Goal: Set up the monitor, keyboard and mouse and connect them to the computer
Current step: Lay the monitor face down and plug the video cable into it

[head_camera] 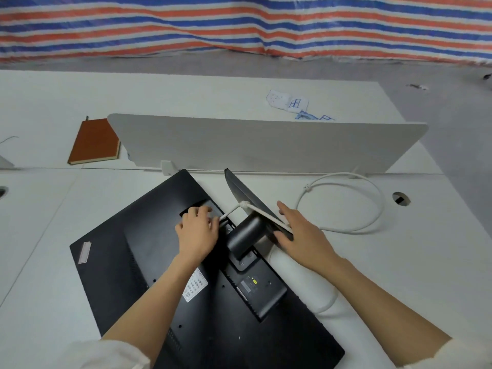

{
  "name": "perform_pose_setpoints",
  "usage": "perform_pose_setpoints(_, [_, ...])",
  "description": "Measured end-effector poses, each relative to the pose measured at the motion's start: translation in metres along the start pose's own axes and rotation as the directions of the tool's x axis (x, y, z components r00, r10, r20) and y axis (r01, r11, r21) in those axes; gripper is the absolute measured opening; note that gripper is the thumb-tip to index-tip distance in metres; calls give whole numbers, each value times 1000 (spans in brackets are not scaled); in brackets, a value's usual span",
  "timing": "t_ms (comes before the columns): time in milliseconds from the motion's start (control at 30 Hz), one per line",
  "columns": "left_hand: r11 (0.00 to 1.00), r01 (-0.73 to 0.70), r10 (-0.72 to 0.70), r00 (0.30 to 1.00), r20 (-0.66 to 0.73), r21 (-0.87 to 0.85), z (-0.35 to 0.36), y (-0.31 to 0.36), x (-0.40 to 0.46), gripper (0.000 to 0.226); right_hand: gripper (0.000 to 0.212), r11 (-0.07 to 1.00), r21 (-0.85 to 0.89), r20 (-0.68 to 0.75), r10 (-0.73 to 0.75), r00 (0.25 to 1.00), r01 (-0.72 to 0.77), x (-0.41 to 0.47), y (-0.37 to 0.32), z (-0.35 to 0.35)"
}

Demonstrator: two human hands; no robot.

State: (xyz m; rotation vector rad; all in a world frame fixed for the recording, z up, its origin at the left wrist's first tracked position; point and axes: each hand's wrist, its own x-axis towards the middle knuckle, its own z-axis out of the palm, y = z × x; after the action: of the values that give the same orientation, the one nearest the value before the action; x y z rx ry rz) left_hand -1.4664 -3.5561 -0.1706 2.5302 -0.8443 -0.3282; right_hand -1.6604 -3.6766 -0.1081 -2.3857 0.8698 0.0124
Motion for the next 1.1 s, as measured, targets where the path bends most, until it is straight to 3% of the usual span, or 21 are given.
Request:
perform_pose_setpoints(100, [992, -66, 59, 996, -62, -112, 1, 19, -19, 34, 44, 980, 193, -67, 59, 996, -45, -26, 17, 3])
perform_pose_setpoints(233, [923, -323, 278, 935, -220, -208, 0, 49, -47, 37, 29, 941, 335, -201, 113, 973, -41, -46, 28, 12])
perform_pose_setpoints(333, [862, -484, 429, 855, -291, -152, 0, 71, -65, 35, 25, 957, 289, -298, 100, 949, -10, -56, 40, 19])
perform_pose_setpoints(400, [827, -558, 518, 803, -295, -66, 3, 88, -76, 33, 20, 963, 268, -281, 89, 956, -11, -65, 53, 20])
perform_pose_setpoints(533, [791, -608, 603, 758, -247, 68, 15, 119, -88, 27, 11, 910, 393, -79, 176, 981, -132, -77, 90, 14])
perform_pose_setpoints(667, [752, -625, 653, 749, -114, 209, 34, 153, -96, 27, 17, 882, 430, -250, 322, 913, -193, -74, 138, -20])
perform_pose_setpoints(733, [762, -586, 621, 782, -52, 276, 46, 174, -96, 33, 18, 859, 473, -366, 392, 844, -194, -73, 165, -46])
perform_pose_setpoints(833, [740, -625, 627, 774, 81, 247, 63, 220, -94, 38, 17, 800, 564, -475, 517, 713, -204, -78, 207, -81])
perform_pose_setpoints(867, [746, -634, 617, 773, 147, 204, 64, 229, -95, 39, 19, 796, 567, -473, 525, 708, -212, -79, 211, -83])
perform_pose_setpoints(933, [736, -655, 609, 750, 257, 168, 79, 261, -93, 37, 26, 774, 578, -365, 527, 768, -257, -81, 228, -91])
perform_pose_setpoints(1000, [709, -674, 592, 729, 344, 207, 91, 281, -91, 35, 33, 725, 618, -49, 423, 905, -305, -84, 236, -92])
perform_pose_setpoints(1033, [701, -680, 571, 715, 402, 214, 97, 287, -89, 35, 36, 687, 634, 155, 338, 928, -356, -88, 241, -93])
perform_pose_setpoints(1100, [728, -654, 469, 695, 545, 207, 110, 290, -82, 34, 38, 581, 662, 445, 204, 872, -473, -95, 257, -95])
